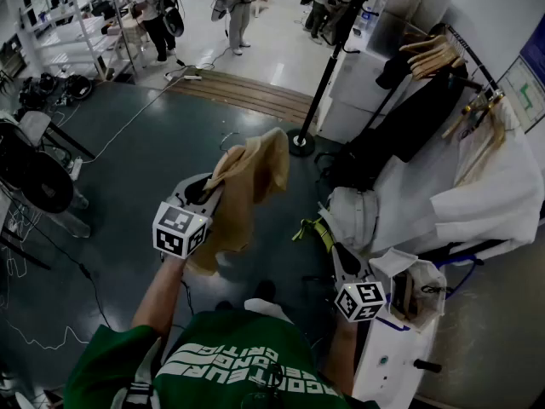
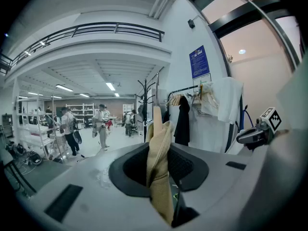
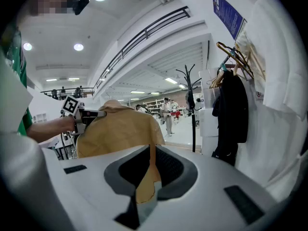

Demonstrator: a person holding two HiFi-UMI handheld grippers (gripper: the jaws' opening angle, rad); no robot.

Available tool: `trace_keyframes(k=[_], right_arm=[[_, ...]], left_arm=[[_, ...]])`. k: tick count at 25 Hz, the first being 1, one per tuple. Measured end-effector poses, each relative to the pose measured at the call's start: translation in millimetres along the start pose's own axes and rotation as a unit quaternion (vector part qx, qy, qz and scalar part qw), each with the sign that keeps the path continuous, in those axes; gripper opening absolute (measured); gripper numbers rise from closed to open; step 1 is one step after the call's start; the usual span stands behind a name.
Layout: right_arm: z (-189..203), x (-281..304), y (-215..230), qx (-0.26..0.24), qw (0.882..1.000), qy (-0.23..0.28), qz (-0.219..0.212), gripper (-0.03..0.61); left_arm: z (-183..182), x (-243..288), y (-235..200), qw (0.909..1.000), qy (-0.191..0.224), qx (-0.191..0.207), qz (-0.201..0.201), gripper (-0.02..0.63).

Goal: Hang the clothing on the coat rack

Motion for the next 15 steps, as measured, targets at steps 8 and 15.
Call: trace_keyframes(k=[8,15], right_arm=[[-1.3,11.0,25.2,-0.001,1.000,-0.010,-0.007,0.041],[-3.6,26.3,63.0,0.023,1.000,0.003,-0.006,0.041]], left_arm=[[-0.6,24.5,8.3,0.9999,-0.014,-0.005,-0.002,0.084],[-7.9,61.4,12.7,0.9997,-0.023,-0.002,-0.007,0.084]])
Point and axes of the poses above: the fingertips, and each gripper's own axes: x forward along the fingers, y to its right, z out of its underside, the point moved 8 cm from there along -x, backward along the fingers, and after that the axes turned 7 degrees about z, right-handed, at the moved point
